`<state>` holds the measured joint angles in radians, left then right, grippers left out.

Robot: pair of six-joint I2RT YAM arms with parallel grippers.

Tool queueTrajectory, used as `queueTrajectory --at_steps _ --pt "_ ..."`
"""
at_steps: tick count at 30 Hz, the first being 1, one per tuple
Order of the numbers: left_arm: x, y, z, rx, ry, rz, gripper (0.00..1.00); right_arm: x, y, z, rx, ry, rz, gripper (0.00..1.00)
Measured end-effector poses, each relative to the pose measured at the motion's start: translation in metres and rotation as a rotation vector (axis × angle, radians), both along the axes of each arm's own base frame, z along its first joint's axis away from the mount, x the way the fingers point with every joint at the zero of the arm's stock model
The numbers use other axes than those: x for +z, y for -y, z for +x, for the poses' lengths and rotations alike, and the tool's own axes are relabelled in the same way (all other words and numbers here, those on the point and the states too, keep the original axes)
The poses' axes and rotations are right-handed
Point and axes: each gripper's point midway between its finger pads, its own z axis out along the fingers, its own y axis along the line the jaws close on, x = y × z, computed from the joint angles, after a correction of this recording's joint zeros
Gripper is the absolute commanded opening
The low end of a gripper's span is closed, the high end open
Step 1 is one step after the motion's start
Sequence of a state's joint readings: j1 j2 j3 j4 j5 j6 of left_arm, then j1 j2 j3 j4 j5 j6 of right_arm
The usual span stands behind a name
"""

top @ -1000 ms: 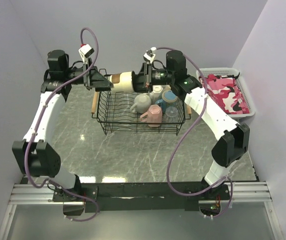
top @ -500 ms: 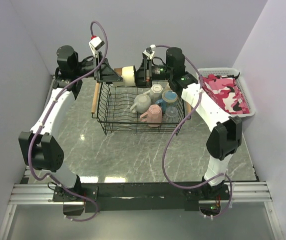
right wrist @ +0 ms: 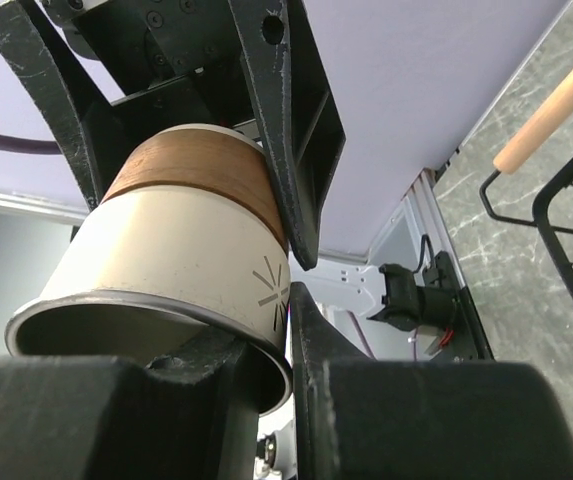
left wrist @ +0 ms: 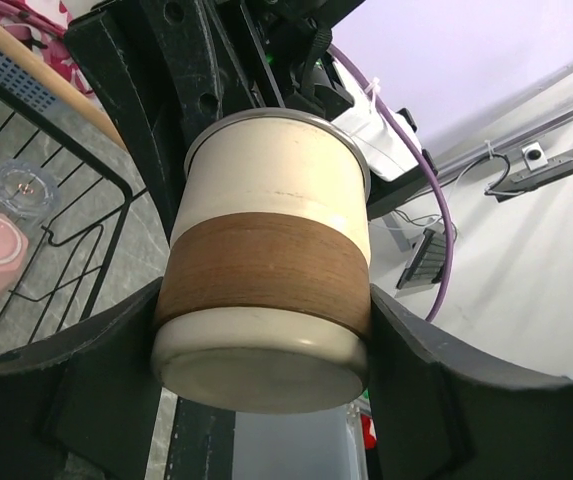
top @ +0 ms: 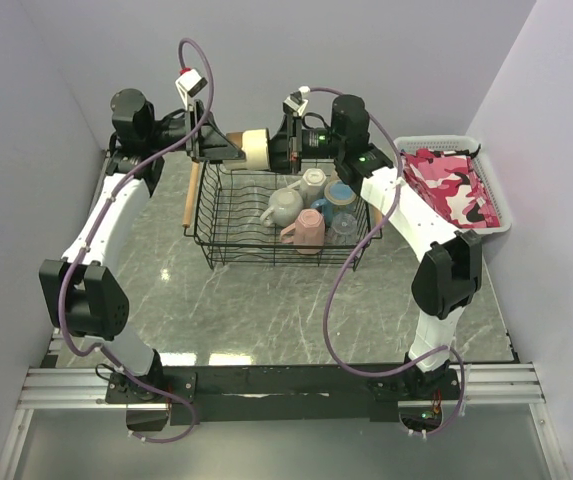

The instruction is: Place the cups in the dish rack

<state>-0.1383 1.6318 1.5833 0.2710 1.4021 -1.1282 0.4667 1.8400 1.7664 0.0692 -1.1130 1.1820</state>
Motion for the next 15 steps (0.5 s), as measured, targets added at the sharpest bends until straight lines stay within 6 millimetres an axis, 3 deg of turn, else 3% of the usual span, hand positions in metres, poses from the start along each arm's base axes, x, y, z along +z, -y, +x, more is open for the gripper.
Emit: queueTrajectory --at_steps 5,6,12,15 --pt "0.001 -0.011 0.005 0.005 0.005 0.007 0.01 -0.009 0.002 0.005 -0.034 -0.011 -0.016 0.71" --pt "0.004 -0.018 0.007 0.011 0.015 0.009 0.01 -0.014 0.005 0.009 -0.053 -0.017 -0.026 0.97" --pt "0.019 -0.063 0.034 0.137 0.086 0.021 0.01 -0.054 0.05 0.021 -0.177 -0.09 -0.124 1.0" --pt "0.026 -0.078 0.064 0.256 0.153 0.068 0.01 -0.062 0.079 0.02 -0.262 -0.116 -0.167 1.0"
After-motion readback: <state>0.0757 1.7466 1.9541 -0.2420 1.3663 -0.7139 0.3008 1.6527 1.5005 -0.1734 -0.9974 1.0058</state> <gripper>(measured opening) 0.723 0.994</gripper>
